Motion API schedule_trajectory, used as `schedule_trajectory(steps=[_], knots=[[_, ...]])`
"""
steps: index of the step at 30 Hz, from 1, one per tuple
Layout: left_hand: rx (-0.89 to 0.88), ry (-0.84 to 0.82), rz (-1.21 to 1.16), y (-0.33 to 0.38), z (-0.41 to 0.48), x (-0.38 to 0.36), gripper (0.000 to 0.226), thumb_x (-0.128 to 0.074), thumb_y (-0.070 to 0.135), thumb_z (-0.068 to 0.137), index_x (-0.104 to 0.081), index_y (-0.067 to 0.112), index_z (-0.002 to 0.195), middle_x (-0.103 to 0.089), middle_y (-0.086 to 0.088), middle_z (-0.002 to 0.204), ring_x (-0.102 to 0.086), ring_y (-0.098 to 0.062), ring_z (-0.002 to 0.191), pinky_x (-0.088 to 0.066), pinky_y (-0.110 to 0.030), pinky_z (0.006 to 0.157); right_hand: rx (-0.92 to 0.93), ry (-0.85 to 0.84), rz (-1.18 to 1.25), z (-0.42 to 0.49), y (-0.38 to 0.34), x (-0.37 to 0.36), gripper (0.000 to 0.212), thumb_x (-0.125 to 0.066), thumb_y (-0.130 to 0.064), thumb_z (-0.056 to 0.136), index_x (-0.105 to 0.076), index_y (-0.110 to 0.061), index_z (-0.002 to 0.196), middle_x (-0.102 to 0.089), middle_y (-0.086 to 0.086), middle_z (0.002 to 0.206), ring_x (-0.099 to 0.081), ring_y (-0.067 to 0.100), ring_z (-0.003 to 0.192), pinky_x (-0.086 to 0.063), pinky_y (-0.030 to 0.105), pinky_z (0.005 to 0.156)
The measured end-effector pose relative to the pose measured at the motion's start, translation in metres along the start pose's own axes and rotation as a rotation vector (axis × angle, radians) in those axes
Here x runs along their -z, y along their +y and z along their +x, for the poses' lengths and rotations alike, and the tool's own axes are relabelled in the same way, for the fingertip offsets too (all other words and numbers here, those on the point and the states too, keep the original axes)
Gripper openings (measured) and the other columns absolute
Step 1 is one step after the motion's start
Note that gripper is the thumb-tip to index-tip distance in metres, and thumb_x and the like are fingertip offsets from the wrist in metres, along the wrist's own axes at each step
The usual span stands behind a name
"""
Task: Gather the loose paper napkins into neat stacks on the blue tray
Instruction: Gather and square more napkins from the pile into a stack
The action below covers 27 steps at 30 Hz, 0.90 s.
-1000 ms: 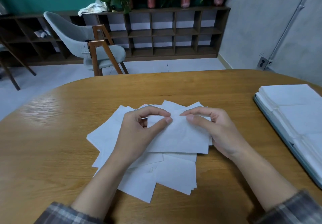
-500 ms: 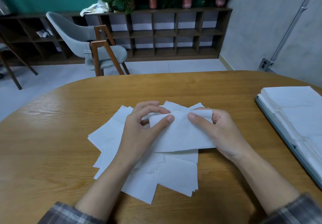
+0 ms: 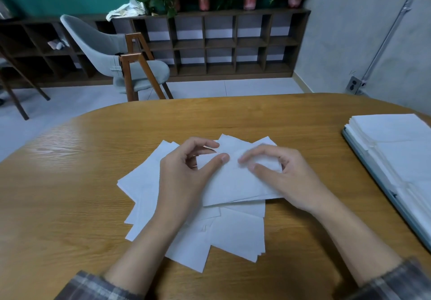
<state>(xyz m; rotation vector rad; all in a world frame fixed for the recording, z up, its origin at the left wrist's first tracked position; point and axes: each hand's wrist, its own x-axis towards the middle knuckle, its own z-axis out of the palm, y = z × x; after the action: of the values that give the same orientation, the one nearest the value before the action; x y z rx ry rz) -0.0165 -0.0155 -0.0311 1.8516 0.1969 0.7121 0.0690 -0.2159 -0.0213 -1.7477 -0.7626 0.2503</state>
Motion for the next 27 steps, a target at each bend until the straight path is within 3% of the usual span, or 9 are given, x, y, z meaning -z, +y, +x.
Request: schedule_trajectory(steps=[1,3,5,8,13,17,20,23,27], knots=[[-0.081,-0.009,0.083,-0.001,-0.001,-0.001,0.026,-0.091,0.023,0.081,-0.075,0.022,0.102,-0.075,0.014,0.101,-0.065,-0.002,0.086,-0.046,-0.014,0.068,-0.008,0.042,-0.037,0.001,0.003,0.000,0.027,-0.064,0.004,0.099,-0.081,-0.017,0.098,-0.079,-0.013,0.101,-0.069,-0.001,0.101,-0.044,0.008,0.088],[-0.317,-0.083,0.273,-0.004,-0.003,-0.002,0.035,-0.092,0.028,0.081,-0.072,0.020,0.109,-0.066,0.011,0.114,-0.063,-0.007,0.112,-0.050,-0.017,0.085,-0.025,0.179,-0.103,0.005,0.009,0.003,0.032,-0.060,0.006,0.099,-0.082,-0.016,0.089,-0.080,-0.014,0.095,-0.069,-0.004,0.100,-0.042,0.006,0.088],[-0.397,-0.305,0.346,-0.007,-0.005,-0.004,0.038,-0.092,0.039,0.080,-0.072,0.025,0.108,-0.061,0.013,0.119,-0.060,-0.010,0.118,-0.049,-0.025,0.095,-0.040,0.288,-0.136,0.009,0.015,0.009,0.033,-0.060,0.005,0.098,-0.082,-0.018,0.090,-0.080,-0.016,0.098,-0.068,-0.006,0.104,-0.040,0.004,0.091],[-0.358,-0.653,0.479,-0.014,-0.011,-0.007,0.041,-0.085,0.057,0.080,-0.072,0.034,0.111,-0.064,0.021,0.116,-0.058,-0.003,0.114,-0.048,-0.034,0.099,-0.072,0.313,-0.125,0.011,0.023,0.015,0.035,-0.062,0.006,0.093,-0.082,-0.022,0.094,-0.078,-0.021,0.102,-0.065,-0.007,0.110,-0.039,0.003,0.094],[-0.422,-0.616,0.524,-0.017,-0.013,-0.010,0.019,-0.076,0.047,0.090,-0.078,0.031,0.100,-0.071,0.020,0.108,-0.059,0.000,0.109,-0.050,-0.035,0.091,-0.058,0.338,-0.112,0.009,0.023,0.015,0.036,-0.062,0.009,0.089,-0.081,-0.022,0.088,-0.078,-0.019,0.098,-0.066,-0.006,0.106,-0.040,0.004,0.092],[-0.414,-0.561,0.500,-0.013,-0.015,-0.009,0.004,-0.075,0.030,0.093,-0.077,0.027,0.091,-0.073,0.019,0.096,-0.064,-0.004,0.098,-0.051,-0.033,0.087,-0.040,0.376,-0.116,0.009,0.024,0.017,0.033,-0.063,0.005,0.095,-0.083,-0.022,0.097,-0.078,-0.023,0.102,-0.064,-0.013,0.108,-0.039,0.002,0.095],[-0.371,-0.605,0.474,-0.013,-0.013,-0.009,0.015,-0.076,0.044,0.092,-0.074,0.032,0.101,-0.071,0.020,0.102,-0.062,-0.002,0.103,-0.049,-0.029,0.091,-0.039,0.374,-0.118,0.009,0.024,0.016,0.033,-0.062,0.003,0.097,-0.083,-0.023,0.103,-0.077,-0.023,0.109,-0.061,-0.015,0.112,-0.038,0.001,0.096],[-0.448,-0.659,0.540,-0.016,-0.016,-0.015,0.033,-0.074,0.061,0.088,-0.075,0.039,0.113,-0.064,0.021,0.110,-0.053,0.002,0.108,-0.040,-0.024,0.092,-0.043,0.355,-0.118,0.009,0.026,0.015,0.033,-0.062,0.001,0.098,-0.082,-0.025,0.104,-0.077,-0.022,0.111,-0.061,-0.013,0.115,-0.038,0.001,0.097],[-0.458,-0.639,0.499,-0.016,-0.017,-0.017,0.013,-0.070,0.046,0.097,-0.079,0.036,0.100,-0.066,0.020,0.104,-0.057,0.000,0.100,-0.041,-0.031,0.090,-0.045,0.336,-0.128,0.009,0.025,0.014,0.034,-0.061,0.003,0.098,-0.082,-0.021,0.107,-0.076,-0.022,0.113,-0.059,-0.018,0.112,-0.036,-0.002,0.093]])
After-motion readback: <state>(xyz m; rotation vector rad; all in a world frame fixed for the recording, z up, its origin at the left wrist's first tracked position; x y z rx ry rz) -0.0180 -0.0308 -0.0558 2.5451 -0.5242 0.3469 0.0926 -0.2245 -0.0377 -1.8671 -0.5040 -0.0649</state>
